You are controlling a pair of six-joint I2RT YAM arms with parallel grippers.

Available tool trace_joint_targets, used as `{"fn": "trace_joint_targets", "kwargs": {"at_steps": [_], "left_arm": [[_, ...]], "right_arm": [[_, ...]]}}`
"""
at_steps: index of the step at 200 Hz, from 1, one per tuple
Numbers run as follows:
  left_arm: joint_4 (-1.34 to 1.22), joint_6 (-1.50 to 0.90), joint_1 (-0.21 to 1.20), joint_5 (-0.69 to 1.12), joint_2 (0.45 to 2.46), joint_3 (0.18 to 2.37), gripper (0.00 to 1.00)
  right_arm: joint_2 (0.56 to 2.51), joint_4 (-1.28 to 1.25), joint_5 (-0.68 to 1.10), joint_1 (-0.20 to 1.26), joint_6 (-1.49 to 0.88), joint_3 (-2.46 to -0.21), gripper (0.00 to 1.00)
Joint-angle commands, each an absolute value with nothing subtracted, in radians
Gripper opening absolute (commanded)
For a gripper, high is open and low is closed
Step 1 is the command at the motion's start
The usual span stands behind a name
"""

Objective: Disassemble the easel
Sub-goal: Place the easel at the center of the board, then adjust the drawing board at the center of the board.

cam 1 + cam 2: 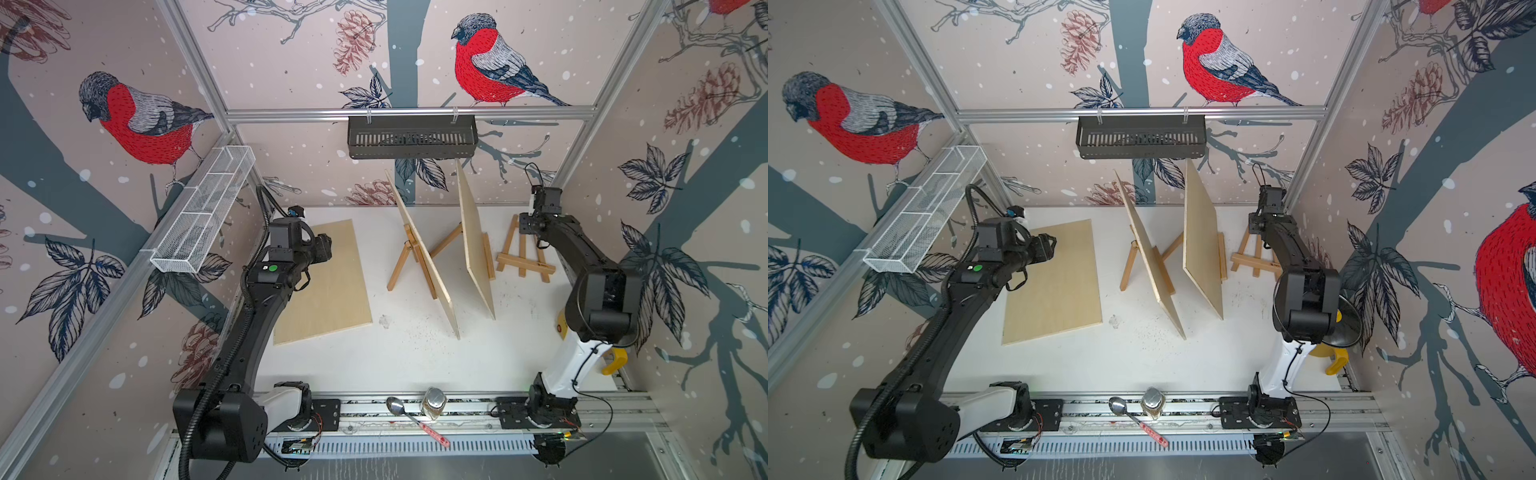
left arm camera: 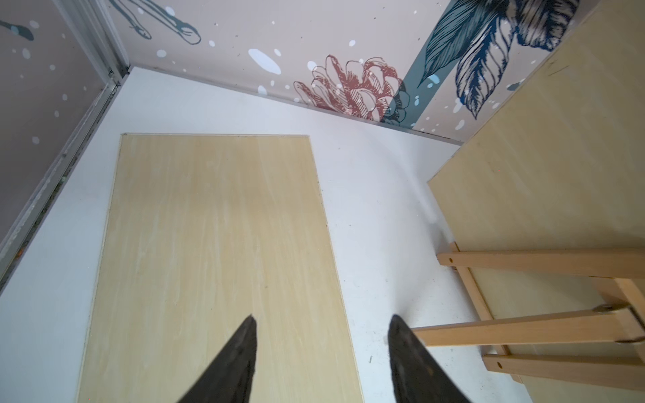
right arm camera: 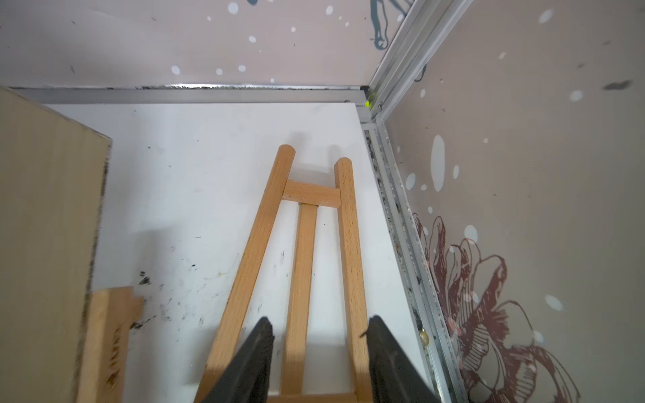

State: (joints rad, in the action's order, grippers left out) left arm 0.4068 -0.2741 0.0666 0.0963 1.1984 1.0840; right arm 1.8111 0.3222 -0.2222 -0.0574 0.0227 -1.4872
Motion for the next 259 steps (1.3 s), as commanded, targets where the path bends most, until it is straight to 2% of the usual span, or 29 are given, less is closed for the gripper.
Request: {"fn": "trace_joint_targets", "kwargs": {"at_steps": [1,38,59,79,107,144,162,195,259], "left_arm": [[0.371,-0.341,0.059,-0.027,1.209,1.044,0.54],[0.36,-0.389,0.057,-0.153,1.32,1.044,0.52],[0.427,-0.411,0.05,-0.308,1.438,1.12,0.53],[0.476,-0.416,0.017,-0.365,1.565,1.205,0.51],[0.48,-0.386,-0.026,-0.396,1.736,1.326,0.42],[0.57,-0.298,-0.058,-0.584,1.979,1.573,0.36],[0.587,-0.277,-0.099,-0.567,2.073,1.651,0.36],[0.552,-0.304,-0.194,-0.418,2.157,1.713,0.35],[0.473,-0.341,-0.254,-0.239,2.266,1.835,0.35]], "right_arm": [[1.692,0.233,-0.248,-0.019,-0.051,-1.4,0.46],[1.433,0.159,-0.215,0.116,-0.103,-1.205,0.46],[1.303,0.133,-0.176,0.206,-0.12,-1.124,0.46],[1.189,0.089,-0.152,0.272,-0.129,-1.064,0.45],[1.088,0.08,-0.115,0.298,-0.134,-1.033,0.37],[1.042,0.078,-0.105,0.297,-0.116,-1.009,0.32],[1.037,0.065,-0.078,0.298,-0.115,-0.988,0.32],[1.032,0.057,-0.058,0.297,-0.109,-0.968,0.32],[1.031,0.041,-0.049,0.296,-0.107,-0.945,0.32]]}}
